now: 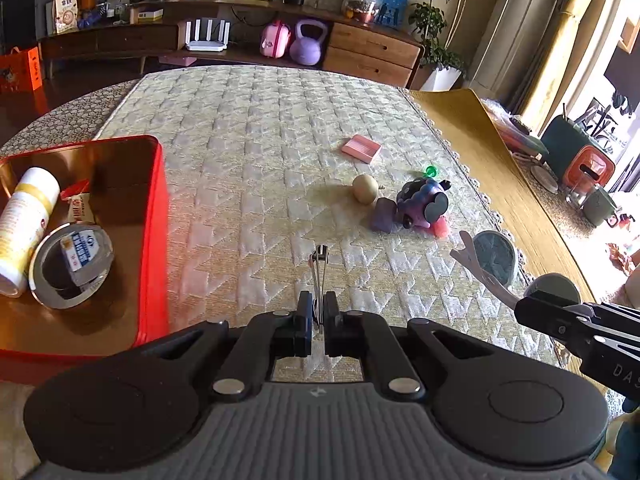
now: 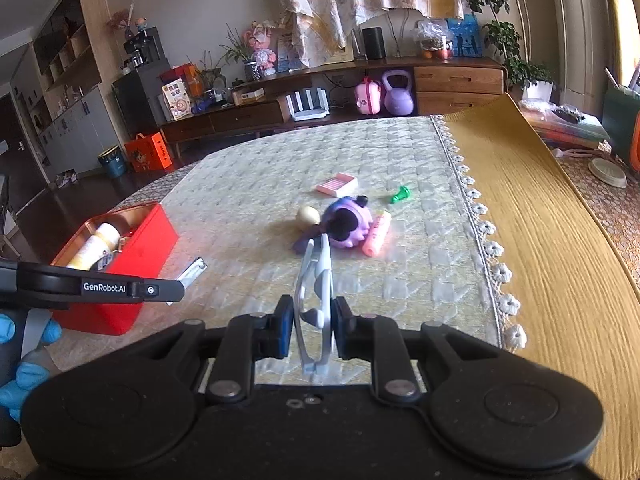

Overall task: Organize rigid objects
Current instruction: 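Carry the tweezers and sunglasses into the red box and open both tools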

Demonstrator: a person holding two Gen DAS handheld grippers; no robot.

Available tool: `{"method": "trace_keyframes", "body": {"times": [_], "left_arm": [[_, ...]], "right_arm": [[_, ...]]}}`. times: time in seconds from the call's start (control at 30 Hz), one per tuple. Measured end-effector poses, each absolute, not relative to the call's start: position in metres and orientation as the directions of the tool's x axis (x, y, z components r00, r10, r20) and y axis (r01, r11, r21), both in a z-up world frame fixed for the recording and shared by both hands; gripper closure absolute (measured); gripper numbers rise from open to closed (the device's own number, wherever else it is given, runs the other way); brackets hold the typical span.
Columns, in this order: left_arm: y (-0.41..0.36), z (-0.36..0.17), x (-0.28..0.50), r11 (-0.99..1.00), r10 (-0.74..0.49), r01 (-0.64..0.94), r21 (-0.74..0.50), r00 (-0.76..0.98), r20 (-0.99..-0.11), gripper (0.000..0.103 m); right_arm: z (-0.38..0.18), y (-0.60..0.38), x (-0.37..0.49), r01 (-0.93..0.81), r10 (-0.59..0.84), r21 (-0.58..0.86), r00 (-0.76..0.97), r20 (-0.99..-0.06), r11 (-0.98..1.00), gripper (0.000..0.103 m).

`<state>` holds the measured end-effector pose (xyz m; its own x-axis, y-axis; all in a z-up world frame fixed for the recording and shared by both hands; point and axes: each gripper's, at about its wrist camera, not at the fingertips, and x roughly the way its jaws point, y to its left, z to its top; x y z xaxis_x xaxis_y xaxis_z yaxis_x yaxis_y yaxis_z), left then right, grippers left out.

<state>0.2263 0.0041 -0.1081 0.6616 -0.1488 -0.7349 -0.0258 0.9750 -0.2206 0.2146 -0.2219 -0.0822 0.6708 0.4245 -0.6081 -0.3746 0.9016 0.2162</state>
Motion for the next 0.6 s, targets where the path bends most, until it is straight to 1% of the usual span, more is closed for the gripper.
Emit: {"method": "trace_keyframes", "body": {"times": [0.23,0.6], "left_arm": [[0.03,-0.084,0.2,0.969,-0.139,-0.051,-0.241,0.696,-0.705,0.098],[0.099,-0.066,0.177,0.964,-0.052,-0.142,-0.226,0.732,-0.68,0.098]], "right_arm": [[-0.059,-0.182,0.201,-0.449,0.479,0.206,0.665,-0.573,0.87,0.083],[-0.039,-0.104,0.197,-0.56,0.559,0.19,0.619,-0.551,0.807,0.083]]}}
